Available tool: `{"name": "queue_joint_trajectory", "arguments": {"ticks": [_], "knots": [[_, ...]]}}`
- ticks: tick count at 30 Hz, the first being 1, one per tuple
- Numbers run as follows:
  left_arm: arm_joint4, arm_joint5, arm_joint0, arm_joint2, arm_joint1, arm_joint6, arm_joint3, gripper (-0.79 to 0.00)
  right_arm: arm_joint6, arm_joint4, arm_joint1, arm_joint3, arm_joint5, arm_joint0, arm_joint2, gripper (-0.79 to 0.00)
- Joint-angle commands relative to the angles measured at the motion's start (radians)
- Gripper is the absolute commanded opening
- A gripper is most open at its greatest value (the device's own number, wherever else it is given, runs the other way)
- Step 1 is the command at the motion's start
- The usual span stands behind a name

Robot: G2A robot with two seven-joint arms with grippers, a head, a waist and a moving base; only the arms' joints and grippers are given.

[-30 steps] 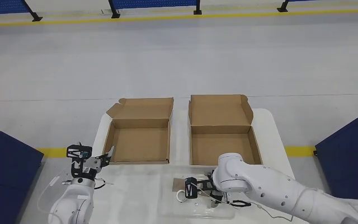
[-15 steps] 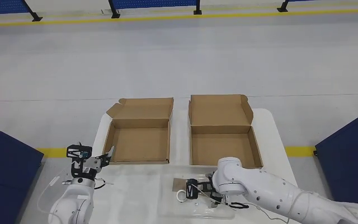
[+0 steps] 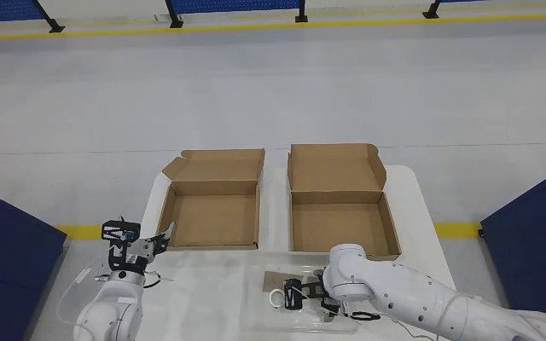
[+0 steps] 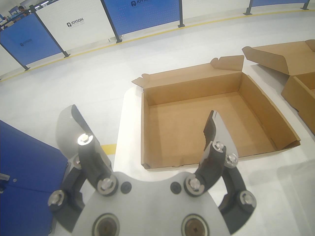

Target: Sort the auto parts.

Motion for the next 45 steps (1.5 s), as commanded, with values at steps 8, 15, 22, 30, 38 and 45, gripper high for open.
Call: {"name": "queue_joint_trajectory", "arguments": {"ticks": [8,15,22,30,38,45], "knots": [[0.0,0.0,0.0,0.0,0.0,0.0,0.0,0.0,0.003,0.029,-0.011,0.04,-0.016,-0.01,0.004,0.0],[0.0,0.0,0.0,0.0,0.0,0.0,0.0,0.0,-0.01,0.007,-0.011,0.043,-0.009,-0.018,0.002,0.0],[0.0,0.0,0.0,0.0,0.0,0.0,0.0,0.0,0.006,-0.011,-0.014,0.036,0.011,-0.034,0.006,-0.089],[0.0,0.0,0.0,0.0,0.0,0.0,0.0,0.0,0.013,-0.023,-0.015,0.032,0.019,-0.047,0.018,-0.413],[0.0,0.0,0.0,0.0,0.0,0.0,0.0,0.0,0.0,-0.043,-0.014,0.033,0.014,-0.061,0.033,-0.437],[0.0,0.0,0.0,0.0,0.0,0.0,0.0,0.0,0.001,-0.057,-0.015,0.034,0.014,-0.073,0.043,-0.489]]}}
